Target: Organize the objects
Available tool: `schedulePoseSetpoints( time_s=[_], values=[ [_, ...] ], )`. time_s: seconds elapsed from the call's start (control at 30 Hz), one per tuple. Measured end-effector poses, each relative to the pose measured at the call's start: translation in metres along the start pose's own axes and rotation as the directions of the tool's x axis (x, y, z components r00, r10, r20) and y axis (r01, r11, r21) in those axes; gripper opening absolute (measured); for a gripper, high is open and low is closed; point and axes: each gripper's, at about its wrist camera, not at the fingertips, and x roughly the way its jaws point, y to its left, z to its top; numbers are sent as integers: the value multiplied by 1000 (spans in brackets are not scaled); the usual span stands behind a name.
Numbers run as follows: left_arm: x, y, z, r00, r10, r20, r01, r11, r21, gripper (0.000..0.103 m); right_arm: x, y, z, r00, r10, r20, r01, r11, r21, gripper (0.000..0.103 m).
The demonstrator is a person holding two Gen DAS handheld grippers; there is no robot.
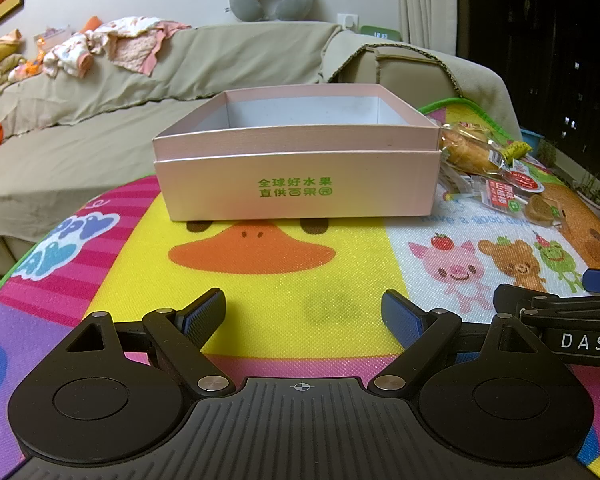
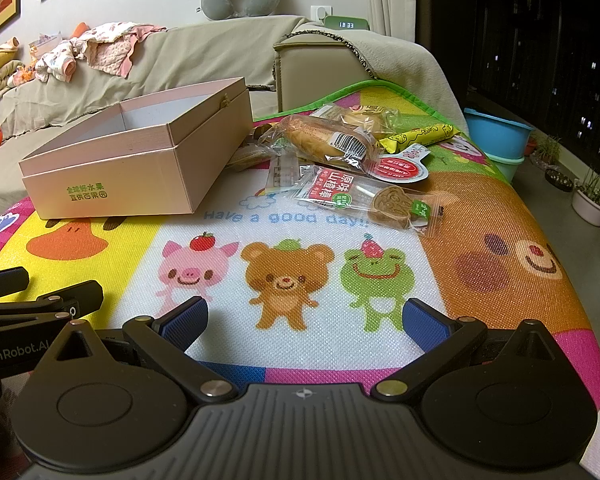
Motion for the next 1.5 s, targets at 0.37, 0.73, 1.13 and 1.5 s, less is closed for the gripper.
schedulePoseSetpoints(
  time_s=[0.37, 0.73, 1.13, 1.5],
  values=[
    [0, 0, 0, 1000, -1, 0, 1, 1000, -1, 91, 4, -2, 1, 1000, 4, 0, -4, 1000, 7, 103],
    [0, -2, 1, 1000, 2, 0, -2, 1000, 3, 91, 5, 0, 0, 1000, -4, -1, 4, 1000, 0, 103],
    [0, -2, 1, 1000, 2, 0, -2, 1000, 2, 91, 4, -5, 5, 997, 44, -63, -47, 998, -43, 103],
    [-1, 5, 0, 1000, -26, 0, 26, 1000, -12, 89, 7, -1, 12, 992, 42, -118, -49, 997, -57, 103]
  ],
)
